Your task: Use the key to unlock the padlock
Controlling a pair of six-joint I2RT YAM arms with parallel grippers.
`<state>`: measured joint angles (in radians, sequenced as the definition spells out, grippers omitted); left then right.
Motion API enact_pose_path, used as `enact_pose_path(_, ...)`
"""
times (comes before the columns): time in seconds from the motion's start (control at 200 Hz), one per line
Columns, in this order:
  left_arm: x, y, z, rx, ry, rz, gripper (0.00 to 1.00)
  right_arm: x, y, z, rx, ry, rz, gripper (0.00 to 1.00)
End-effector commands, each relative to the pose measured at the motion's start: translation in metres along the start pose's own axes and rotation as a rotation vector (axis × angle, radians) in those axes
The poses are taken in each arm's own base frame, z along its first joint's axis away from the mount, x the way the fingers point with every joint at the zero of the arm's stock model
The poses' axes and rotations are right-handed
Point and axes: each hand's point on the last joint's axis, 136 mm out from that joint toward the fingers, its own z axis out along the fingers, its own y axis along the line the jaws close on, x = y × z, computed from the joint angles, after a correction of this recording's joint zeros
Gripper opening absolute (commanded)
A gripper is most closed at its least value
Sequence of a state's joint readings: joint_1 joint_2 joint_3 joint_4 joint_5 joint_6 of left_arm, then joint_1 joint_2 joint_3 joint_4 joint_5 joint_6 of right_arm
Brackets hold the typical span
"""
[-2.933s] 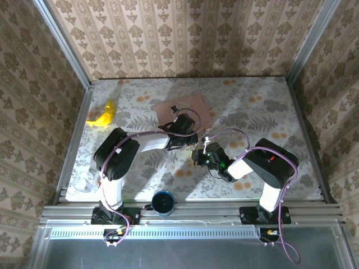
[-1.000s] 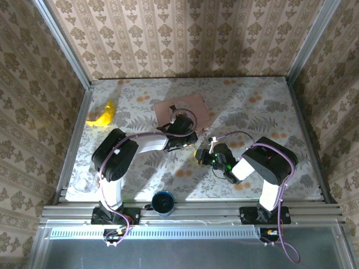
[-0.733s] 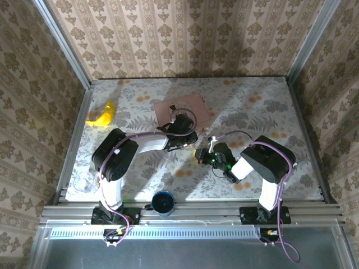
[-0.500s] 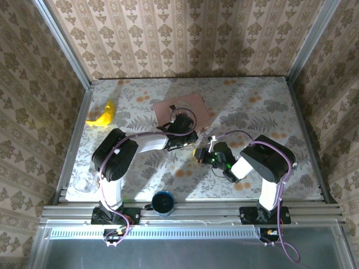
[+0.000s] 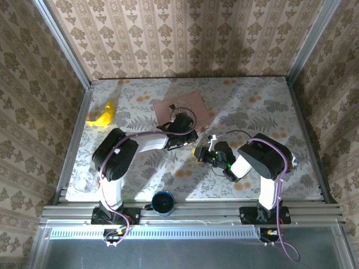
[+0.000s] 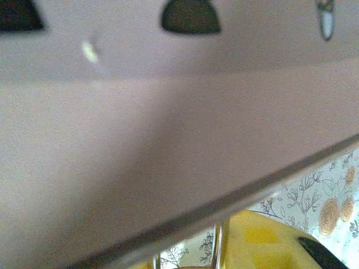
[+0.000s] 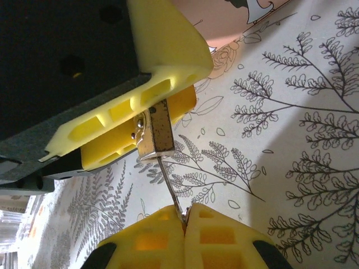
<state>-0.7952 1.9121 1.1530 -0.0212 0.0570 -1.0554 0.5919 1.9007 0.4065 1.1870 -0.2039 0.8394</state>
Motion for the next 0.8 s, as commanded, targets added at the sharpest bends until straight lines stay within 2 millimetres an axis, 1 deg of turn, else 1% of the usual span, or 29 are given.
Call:
enact_pose_path(0.0, -0.017, -0.028, -0.006, 0.087, -0.037, -0.016, 0.00, 0.000, -0.007, 0.002, -0.009, -0.004, 0.032, 0.00)
enact_pose_path(0.185, -0.014, -0.026, -0.007, 0.088, -0.024, -0.011, 0.00, -0.009, -0.011, 0.001, -0.022, -0.021, 0.078, 0.00)
enact_pose_path(0.43, -0.009, -0.028, -0.007, 0.114, -0.013, 0.002, 0.00, -0.015, -0.002, 0.003, -0.052, -0.013, 0.116, 0.00)
enact_pose_path(0.59, -0.005, -0.025, -0.009, 0.121, -0.009, 0.010, 0.00, -0.011, -0.007, 0.002, -0.020, 0.014, 0.145, 0.00)
enact_pose_path(0.795, -0.003, -0.030, -0.008, 0.140, -0.004, 0.012, 0.00, -0.009, -0.009, 0.000, -0.014, 0.026, 0.166, 0.00)
